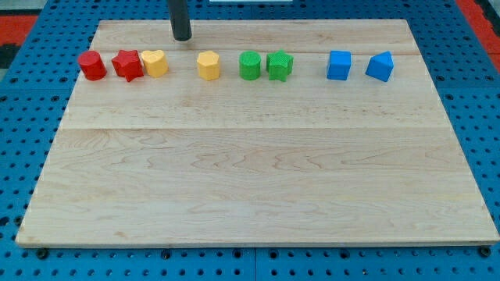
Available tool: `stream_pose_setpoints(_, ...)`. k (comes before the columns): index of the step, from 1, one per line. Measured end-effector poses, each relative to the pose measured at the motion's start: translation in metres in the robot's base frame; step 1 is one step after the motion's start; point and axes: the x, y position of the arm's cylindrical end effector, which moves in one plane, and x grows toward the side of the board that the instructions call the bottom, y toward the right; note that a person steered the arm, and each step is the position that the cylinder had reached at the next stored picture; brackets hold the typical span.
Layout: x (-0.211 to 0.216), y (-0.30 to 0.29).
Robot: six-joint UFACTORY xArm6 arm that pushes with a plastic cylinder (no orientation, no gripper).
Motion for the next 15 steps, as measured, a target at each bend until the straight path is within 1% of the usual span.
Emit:
stream_pose_setpoints(6, 0.002, 0.002)
stream_pose_setpoints(9, 0.002, 0.019)
stream_pose_setpoints(10, 0.001, 0.042)
stream_pose_setpoints(11, 0.001, 0.098)
stream_pose_setpoints(12, 0.002, 0.123)
stream_pose_setpoints(15, 0.001, 0.126)
